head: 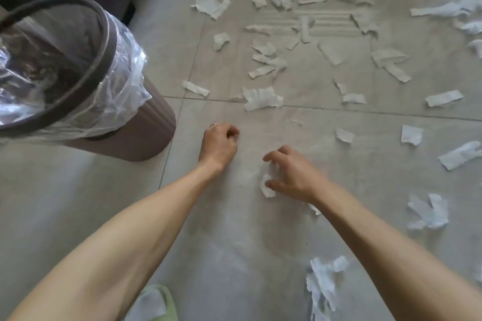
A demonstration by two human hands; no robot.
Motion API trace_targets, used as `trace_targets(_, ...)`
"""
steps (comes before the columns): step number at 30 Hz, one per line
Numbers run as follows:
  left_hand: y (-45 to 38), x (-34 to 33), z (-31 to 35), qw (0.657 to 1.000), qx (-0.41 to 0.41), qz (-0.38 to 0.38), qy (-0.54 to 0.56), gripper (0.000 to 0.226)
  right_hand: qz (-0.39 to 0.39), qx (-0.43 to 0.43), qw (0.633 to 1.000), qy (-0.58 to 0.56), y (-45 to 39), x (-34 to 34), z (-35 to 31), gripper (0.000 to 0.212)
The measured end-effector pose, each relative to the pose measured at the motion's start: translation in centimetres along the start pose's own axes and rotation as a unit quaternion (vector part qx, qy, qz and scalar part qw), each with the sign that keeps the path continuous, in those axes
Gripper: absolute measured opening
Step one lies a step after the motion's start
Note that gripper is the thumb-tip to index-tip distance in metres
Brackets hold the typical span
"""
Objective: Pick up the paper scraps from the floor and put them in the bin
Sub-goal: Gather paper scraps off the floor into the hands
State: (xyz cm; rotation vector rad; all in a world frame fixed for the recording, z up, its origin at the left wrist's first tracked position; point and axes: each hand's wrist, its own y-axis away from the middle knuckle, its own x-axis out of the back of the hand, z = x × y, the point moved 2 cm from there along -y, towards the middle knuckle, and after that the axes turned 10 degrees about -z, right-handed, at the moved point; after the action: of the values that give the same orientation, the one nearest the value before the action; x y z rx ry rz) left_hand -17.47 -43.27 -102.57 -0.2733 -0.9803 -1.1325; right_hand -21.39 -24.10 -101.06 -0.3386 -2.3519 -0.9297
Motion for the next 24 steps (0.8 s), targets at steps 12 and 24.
trace_targets(12, 1.4, 0.0, -2.2, 0.994, 0.098, 0.037, -0.017, 0.043, 0.074, -0.003, 0.994, 0.076, 1.5, -1.1, 1.1, 0.009)
trace_targets(24, 3.3, -1.2, 0.9, 0.997, -0.074, -0.016, -0.002, 0.023, 0.095, 0.057, 0.988, 0.104, 2.2, -2.9, 0.6, 0.013)
